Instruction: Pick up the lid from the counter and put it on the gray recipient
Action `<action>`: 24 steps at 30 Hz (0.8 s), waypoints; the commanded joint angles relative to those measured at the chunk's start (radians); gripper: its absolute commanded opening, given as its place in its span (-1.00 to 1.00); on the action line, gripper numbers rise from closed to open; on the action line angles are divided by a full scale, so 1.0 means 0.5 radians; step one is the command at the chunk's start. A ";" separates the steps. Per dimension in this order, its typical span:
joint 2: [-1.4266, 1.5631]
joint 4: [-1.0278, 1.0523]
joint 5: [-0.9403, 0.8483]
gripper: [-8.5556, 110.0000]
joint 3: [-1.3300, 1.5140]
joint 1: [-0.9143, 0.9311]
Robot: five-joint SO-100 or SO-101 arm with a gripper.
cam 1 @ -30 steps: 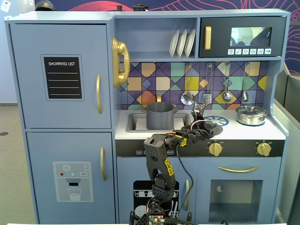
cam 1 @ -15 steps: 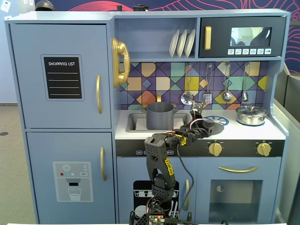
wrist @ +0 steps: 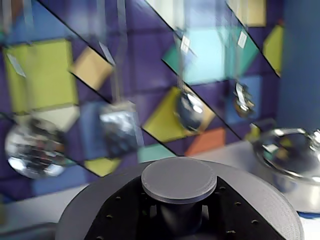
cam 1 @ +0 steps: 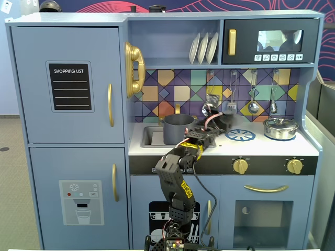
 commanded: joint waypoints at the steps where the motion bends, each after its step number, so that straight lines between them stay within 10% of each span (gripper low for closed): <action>1: 0.276 0.196 0.043 -0.86 -0.218 -0.175; 24: 0.206 0.264 0.003 -0.86 -0.132 -0.868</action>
